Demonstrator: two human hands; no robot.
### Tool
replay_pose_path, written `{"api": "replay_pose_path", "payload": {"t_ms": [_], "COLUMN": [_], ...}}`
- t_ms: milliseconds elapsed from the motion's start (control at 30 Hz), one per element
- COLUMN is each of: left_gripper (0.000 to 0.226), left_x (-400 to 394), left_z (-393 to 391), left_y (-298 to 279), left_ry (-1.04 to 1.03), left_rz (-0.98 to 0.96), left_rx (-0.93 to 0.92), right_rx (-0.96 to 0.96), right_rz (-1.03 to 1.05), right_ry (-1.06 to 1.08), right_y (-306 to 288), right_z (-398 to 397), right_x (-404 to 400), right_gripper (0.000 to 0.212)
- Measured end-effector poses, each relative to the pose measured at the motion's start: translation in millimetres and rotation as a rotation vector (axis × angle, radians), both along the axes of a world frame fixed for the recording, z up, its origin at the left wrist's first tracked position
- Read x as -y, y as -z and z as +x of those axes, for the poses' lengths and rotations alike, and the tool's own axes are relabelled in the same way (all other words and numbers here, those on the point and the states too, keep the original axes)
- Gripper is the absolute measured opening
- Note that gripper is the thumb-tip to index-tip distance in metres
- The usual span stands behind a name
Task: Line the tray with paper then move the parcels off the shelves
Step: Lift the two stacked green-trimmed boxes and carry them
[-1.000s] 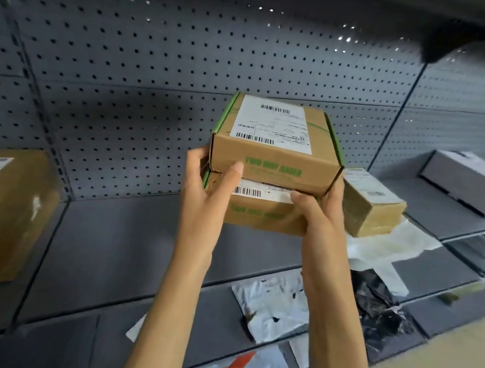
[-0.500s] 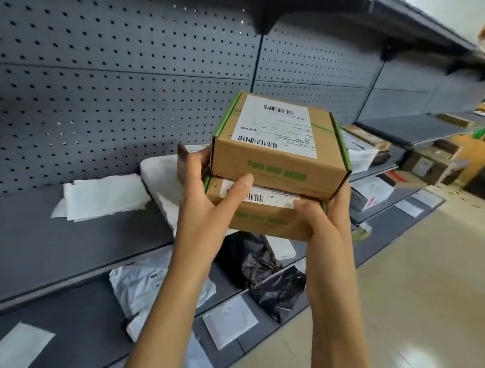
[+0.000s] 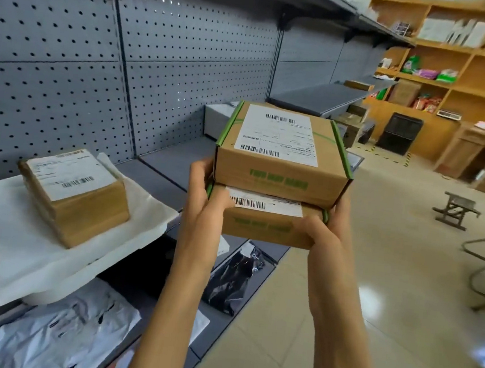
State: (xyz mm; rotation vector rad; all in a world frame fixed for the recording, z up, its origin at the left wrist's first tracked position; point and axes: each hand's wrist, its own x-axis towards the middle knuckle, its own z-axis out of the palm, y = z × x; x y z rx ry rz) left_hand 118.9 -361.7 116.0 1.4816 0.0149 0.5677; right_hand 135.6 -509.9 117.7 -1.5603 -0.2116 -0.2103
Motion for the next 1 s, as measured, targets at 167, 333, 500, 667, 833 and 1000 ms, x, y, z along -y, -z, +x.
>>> {"api": "replay_pose_path", "payload": {"t_ms": [167, 333, 500, 667, 833, 1000], "left_gripper": [0.036, 0.047, 0.049, 0.050, 0.055, 0.047], "left_x": [13.2, 17.6, 18.2, 25.9, 30.7, 34.3], "left_z": [70.8, 149.2, 230.0, 294.1, 344.4, 394.5], "left_y": [1.3, -7.2, -22.0, -21.5, -21.1, -21.3], "left_ry": [0.099, 0.150, 0.152, 0.205, 0.264, 0.252], "left_rz": [-0.017, -0.024, -0.024, 0.018, 0.052, 0.065], "left_rx": [0.007, 0.023, 0.075, 0.087, 0.072, 0.073], "right_rx": [-0.038, -0.013, 0.047, 0.058, 0.062, 0.064], "right_rz": [-0.046, -0.077, -0.090, -0.055, -0.010, 0.000], "right_ry": [0.080, 0.151, 0.202, 0.227, 0.224, 0.169], "right_y": [-0.5, -7.9, -22.4, -17.0, -16.2, -16.5], "right_z": [59.3, 132.8, 212.8, 274.4, 328.1, 393.1], "right_x": [15.5, 21.8, 20.5, 29.9, 41.4, 49.6], "right_gripper": [0.092, 0.095, 0.095, 0.093, 0.096, 0.096]}}
